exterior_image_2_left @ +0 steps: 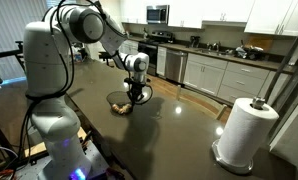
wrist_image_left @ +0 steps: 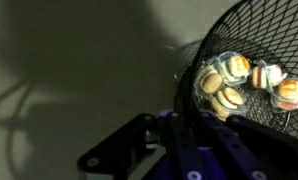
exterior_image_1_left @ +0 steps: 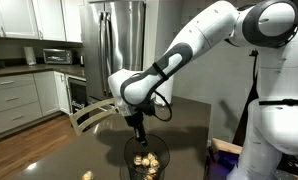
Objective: Move the black basket backwards
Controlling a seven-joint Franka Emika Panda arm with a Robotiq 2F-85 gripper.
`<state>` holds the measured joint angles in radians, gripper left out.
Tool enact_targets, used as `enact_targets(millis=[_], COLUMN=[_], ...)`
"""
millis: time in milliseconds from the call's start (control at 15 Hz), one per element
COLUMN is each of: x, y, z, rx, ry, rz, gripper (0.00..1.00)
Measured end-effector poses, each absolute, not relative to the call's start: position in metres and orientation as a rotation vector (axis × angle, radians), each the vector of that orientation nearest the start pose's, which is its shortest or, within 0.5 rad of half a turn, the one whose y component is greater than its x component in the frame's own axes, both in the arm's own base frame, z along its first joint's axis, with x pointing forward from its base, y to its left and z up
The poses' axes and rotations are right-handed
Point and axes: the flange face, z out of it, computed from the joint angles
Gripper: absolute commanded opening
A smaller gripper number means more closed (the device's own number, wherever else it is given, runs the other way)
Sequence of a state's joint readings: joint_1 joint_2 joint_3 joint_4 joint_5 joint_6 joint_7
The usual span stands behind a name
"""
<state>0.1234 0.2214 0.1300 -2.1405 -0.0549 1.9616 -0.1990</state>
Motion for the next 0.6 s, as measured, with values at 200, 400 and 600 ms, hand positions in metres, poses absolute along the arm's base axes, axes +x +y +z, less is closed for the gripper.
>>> enact_targets(millis=[200,400,600], x=[0.501,0.499,0.497], y=[0.135,0.143,0.152], z=[0.276,0.277,0.277], rx=[-3.001,-2.985,-2.974], ry=[-0.797,-0.847,-0.885], rz=[0.619,0.609,0.603], gripper=[0.05,0.05,0.06])
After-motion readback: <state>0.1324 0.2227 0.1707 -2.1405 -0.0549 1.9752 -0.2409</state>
